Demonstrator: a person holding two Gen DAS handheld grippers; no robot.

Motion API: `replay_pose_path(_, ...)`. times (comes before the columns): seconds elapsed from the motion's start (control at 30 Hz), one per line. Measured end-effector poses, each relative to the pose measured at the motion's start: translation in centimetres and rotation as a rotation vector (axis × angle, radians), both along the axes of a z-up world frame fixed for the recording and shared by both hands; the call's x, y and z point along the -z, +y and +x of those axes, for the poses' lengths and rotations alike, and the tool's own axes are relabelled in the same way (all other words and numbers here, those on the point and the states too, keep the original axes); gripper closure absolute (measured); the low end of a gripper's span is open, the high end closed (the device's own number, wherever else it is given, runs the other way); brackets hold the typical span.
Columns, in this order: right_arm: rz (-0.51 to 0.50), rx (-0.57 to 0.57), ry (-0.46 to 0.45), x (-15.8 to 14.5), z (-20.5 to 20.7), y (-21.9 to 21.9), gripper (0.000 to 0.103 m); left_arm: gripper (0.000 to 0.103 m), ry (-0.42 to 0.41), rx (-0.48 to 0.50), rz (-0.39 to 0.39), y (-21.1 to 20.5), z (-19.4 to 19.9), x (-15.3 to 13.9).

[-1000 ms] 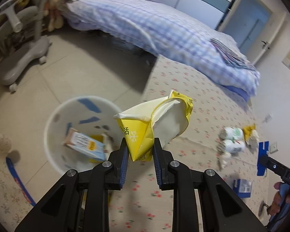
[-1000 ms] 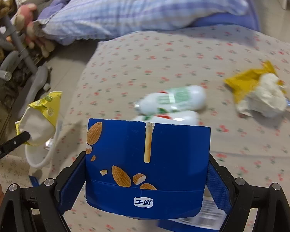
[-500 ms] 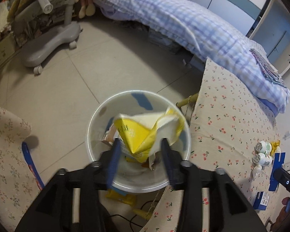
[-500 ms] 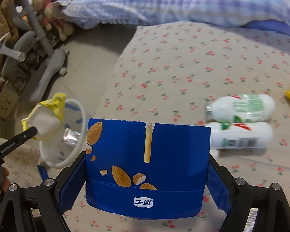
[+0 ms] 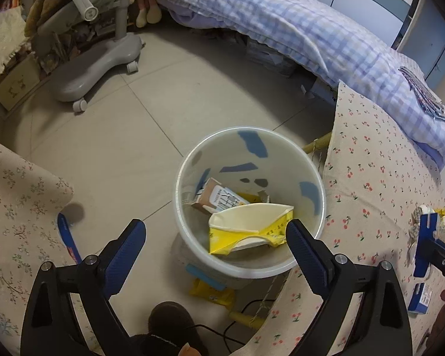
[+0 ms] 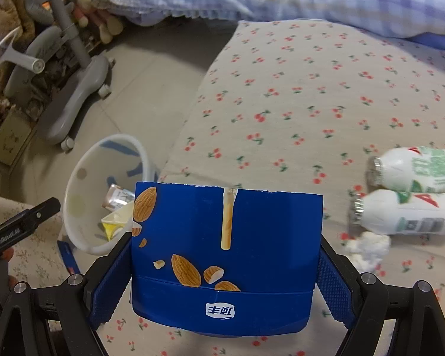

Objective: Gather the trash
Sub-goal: 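Open the left tool over the wastebasket while the right tool drops the blue carton in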

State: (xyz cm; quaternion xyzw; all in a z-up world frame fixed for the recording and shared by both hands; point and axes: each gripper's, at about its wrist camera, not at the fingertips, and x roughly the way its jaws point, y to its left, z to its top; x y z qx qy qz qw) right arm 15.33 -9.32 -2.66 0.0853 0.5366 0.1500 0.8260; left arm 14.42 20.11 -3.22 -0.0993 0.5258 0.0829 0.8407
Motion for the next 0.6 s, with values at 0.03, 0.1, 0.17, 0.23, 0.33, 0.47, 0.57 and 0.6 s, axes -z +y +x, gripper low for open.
replay_pose_path(0.03,-0.003,-0.006,0.001,0.1,0.1,0.4,0.011,0.006,0.002,0.0,0.005,0.2,-0.2,0.0)
replay_pose_path(0.1,-0.006,-0.024,0.002,0.4,0.4,1.6,0.011,0.006,0.007,-0.004,0.016,1.0,-0.7,-0.1)
replay_pose_path(0.17,-0.007,-0.04,0.006,0.8,0.7,2.9,0.011,0.006,0.009,-0.004,0.031,1.5,-1.1,-0.1)
replay_pose_path(0.23,-0.001,-0.058,0.012,1.2,1.0,4.2,0.011,0.006,0.008,-0.006,0.059,2.2,-1.5,-0.1)
replay_pose_path(0.33,0.004,-0.081,0.017,1.9,1.8,6.6,0.011,0.006,0.014,-0.011,0.071,3.3,-2.0,0.1)
replay_pose_path(0.47,0.016,-0.108,0.018,2.6,2.6,9.2,0.011,0.006,0.019,-0.027,0.06,4.9,-2.6,0.4)
replay_pose_path(0.57,0.025,-0.13,0.009,3.0,3.2,11.3,0.011,0.006,0.02,-0.035,0.06,5.9,-2.7,0.5)
replay_pose_path(0.6,0.027,-0.135,0.007,3.1,3.3,11.7,0.011,0.006,0.021,-0.039,0.06,6.2,-2.8,0.6)
